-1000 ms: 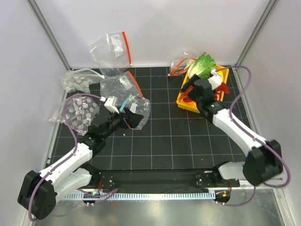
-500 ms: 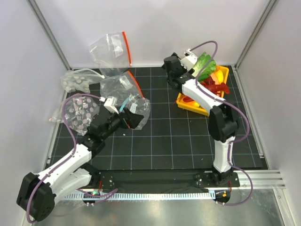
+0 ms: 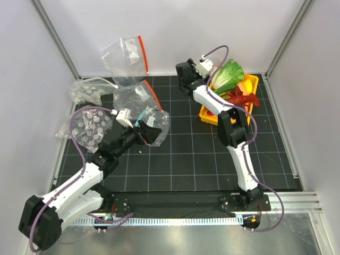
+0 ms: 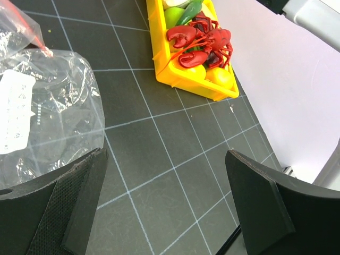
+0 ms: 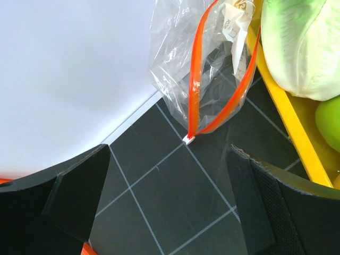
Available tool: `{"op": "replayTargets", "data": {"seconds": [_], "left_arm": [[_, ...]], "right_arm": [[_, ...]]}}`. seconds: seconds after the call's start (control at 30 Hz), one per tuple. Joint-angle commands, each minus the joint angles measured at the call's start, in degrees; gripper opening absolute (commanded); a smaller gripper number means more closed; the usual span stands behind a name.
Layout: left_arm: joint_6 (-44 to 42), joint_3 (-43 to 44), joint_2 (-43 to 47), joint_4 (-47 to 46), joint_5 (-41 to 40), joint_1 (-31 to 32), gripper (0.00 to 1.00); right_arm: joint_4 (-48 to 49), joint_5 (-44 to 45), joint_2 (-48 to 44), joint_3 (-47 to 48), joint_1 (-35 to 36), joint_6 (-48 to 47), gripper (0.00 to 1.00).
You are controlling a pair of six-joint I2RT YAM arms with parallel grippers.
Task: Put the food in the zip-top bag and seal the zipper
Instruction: Pick up the zipper food storage bag at the center of the board.
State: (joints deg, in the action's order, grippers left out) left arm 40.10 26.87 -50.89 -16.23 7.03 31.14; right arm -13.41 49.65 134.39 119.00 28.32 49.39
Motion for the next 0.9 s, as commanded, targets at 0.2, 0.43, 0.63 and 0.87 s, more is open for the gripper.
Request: {"op": "replayTargets", "data": {"seconds": [0.2,0.43,0.63,0.87], "left_arm": [[2.0,0.7,2.4,0.8,-3.2,0.3,0.95],[2.0,-2.5,11.2,2.3,-9.4,0.3,0.95],[2.5,-3.1,12.1,2.0,-9.4,0.3,0.95],[3.4,-2.9,9.6,1.4,-8.1,0.3,0.95]], "right_arm": [[-1.0,2.0,3.2,4.8,-2.5,0.3,0.99],[-2.9,-0.3,6.2,6.9,-4.8,4.5,0.99],[-2.5,-1.6,9.7,10.6,-6.7,5.2,1.0],[0.9,-3.2,13.3,11.4,-8.3,7.6,0.99]]}}
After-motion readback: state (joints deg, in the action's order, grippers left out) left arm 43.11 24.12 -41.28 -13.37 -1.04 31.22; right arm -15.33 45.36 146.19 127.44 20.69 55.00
